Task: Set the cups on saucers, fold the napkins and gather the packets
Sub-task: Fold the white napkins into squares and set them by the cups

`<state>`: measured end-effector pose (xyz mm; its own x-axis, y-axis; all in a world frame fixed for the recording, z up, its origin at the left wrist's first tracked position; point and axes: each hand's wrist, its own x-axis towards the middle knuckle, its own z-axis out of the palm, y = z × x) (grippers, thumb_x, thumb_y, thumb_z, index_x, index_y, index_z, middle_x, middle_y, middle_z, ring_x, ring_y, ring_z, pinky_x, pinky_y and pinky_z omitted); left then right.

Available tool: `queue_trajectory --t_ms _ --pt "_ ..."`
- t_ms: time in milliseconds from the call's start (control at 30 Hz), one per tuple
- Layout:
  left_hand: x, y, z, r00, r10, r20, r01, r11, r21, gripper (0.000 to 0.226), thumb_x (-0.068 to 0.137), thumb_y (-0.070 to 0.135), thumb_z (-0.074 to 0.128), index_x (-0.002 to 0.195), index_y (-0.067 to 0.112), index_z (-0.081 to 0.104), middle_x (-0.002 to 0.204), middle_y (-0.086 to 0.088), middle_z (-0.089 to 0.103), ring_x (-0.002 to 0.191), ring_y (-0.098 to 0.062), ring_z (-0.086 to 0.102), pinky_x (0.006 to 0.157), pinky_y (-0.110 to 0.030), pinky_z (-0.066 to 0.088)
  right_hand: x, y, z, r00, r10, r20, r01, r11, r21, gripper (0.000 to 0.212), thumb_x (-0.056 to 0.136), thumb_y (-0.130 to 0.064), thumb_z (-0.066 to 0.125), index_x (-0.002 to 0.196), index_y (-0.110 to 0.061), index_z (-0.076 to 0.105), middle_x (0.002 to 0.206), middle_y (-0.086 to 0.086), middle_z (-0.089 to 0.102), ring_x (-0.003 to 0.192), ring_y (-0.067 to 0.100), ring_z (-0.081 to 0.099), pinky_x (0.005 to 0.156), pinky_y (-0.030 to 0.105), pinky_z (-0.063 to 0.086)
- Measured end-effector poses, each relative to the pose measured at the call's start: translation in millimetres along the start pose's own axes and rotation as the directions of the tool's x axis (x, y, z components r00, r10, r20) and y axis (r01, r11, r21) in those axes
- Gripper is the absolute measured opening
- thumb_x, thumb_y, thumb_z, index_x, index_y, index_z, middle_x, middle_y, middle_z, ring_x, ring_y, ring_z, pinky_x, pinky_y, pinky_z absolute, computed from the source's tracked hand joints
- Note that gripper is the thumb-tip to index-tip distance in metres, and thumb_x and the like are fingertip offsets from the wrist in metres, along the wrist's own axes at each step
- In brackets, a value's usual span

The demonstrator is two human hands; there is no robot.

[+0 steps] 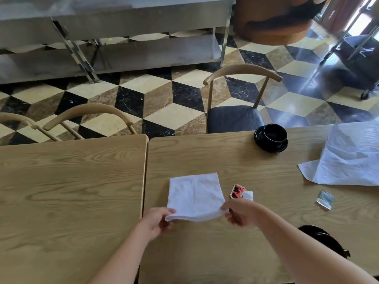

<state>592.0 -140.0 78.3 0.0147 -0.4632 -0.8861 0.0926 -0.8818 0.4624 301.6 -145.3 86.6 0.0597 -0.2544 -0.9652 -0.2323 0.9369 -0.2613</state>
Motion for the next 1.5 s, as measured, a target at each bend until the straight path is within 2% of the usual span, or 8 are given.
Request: queue_trajectory --t_ms 133,267,433,567,800,1133,1333,1500 --pt "4.6 -44.3 -8.1 0.972 -0.235 0.020 0.235 0.972 0.018 0.018 0.092 -0.006 0.047 0.087 -0.004 0.065 0.048 -0.009 0.053 0.033 -0.013 0.053 0.033 -0.018 0.043 12.2 34.7 11.9 0.990 0.144 0.002 -0.142 0.975 -0.169 0.020 0.094 -0.023 0.050 0.075 -0.022 0.044 0.048 -0.008 0.046 0.041 0.009 0.046 0.039 0.015 0.031" --pt "9.0 -26.3 -2.9 0.980 -0.194 0.048 0.198 0.975 -0.102 0.018 0.091 0.003 0.057 0.080 -0.007 0.066 0.054 -0.016 0.064 0.038 -0.019 0.061 0.036 -0.024 0.051 7.4 22.0 12.4 0.992 0.113 -0.060 -0.119 0.989 -0.091 0.019 0.094 -0.025 0.049 0.076 -0.021 0.046 0.047 -0.008 0.045 0.039 0.009 0.045 0.041 0.015 0.031" --pt "15.2 9.0 2.4 0.985 -0.046 0.169 0.080 0.976 -0.202 0.023 0.085 0.006 0.072 0.102 -0.007 0.063 0.078 -0.023 0.068 0.061 -0.029 0.070 0.051 -0.031 0.060 5.9 -3.3 2.4 0.989 0.077 -0.129 -0.066 0.994 0.087 0.022 0.091 -0.027 0.053 0.071 -0.019 0.048 0.054 -0.005 0.045 0.043 0.012 0.042 0.045 0.018 0.027" --pt "21.2 30.0 15.9 0.989 0.045 0.137 -0.053 0.997 0.055 0.018 0.086 -0.007 0.067 0.102 -0.002 0.061 0.077 -0.017 0.072 0.059 -0.023 0.069 0.051 -0.028 0.056 11.9 -16.5 -4.5 0.981 0.088 -0.172 -0.065 0.989 0.134 0.021 0.088 -0.026 0.056 0.071 -0.015 0.055 0.052 -0.003 0.055 0.043 0.013 0.049 0.044 0.015 0.033" --pt "49.0 50.8 26.3 0.990 0.139 -0.021 -0.122 0.925 0.360 0.010 0.095 0.018 0.059 0.088 0.012 0.063 0.059 -0.003 0.056 0.046 -0.015 0.044 0.044 -0.020 0.033 25.8 -39.7 -13.1 0.969 0.106 -0.224 -0.063 0.980 0.188 0.013 0.081 -0.027 0.057 0.072 -0.018 0.055 0.052 -0.002 0.058 0.040 0.015 0.048 0.045 0.015 0.037" --pt "89.1 40.3 32.6 0.986 0.130 -0.104 -0.070 0.889 0.453 0.017 0.096 0.023 0.057 0.083 0.013 0.059 0.067 -0.005 0.055 0.049 -0.016 0.047 0.044 -0.020 0.033 59.7 -46.1 -6.3 0.920 0.010 -0.392 -0.047 0.995 -0.084 0.025 0.085 -0.043 0.052 0.084 -0.018 0.055 0.065 0.004 0.066 0.046 0.018 0.057 0.046 0.017 0.043" --pt "99.2 37.7 31.9 0.970 0.183 -0.163 -0.080 0.864 0.497 0.021 0.097 0.027 0.055 0.086 0.010 0.060 0.065 -0.006 0.061 0.049 -0.018 0.052 0.042 -0.020 0.038 76.1 -33.2 -7.1 0.915 -0.165 -0.368 0.034 0.941 -0.337 0.021 0.087 -0.025 0.059 0.087 -0.005 0.063 0.077 0.009 0.064 0.063 0.024 0.061 0.054 0.027 0.044" --pt "104.5 38.1 33.2 0.951 0.238 -0.197 -0.089 0.821 0.564 0.022 0.095 0.024 0.058 0.077 0.012 0.054 0.064 -0.008 0.061 0.048 -0.020 0.050 0.051 -0.025 0.038 78.9 -31.7 -13.0 0.877 -0.264 -0.402 0.040 0.873 -0.485 0.029 0.089 -0.024 0.061 0.065 -0.013 0.050 0.063 0.000 0.052 0.062 0.021 0.053 0.051 0.026 0.036"
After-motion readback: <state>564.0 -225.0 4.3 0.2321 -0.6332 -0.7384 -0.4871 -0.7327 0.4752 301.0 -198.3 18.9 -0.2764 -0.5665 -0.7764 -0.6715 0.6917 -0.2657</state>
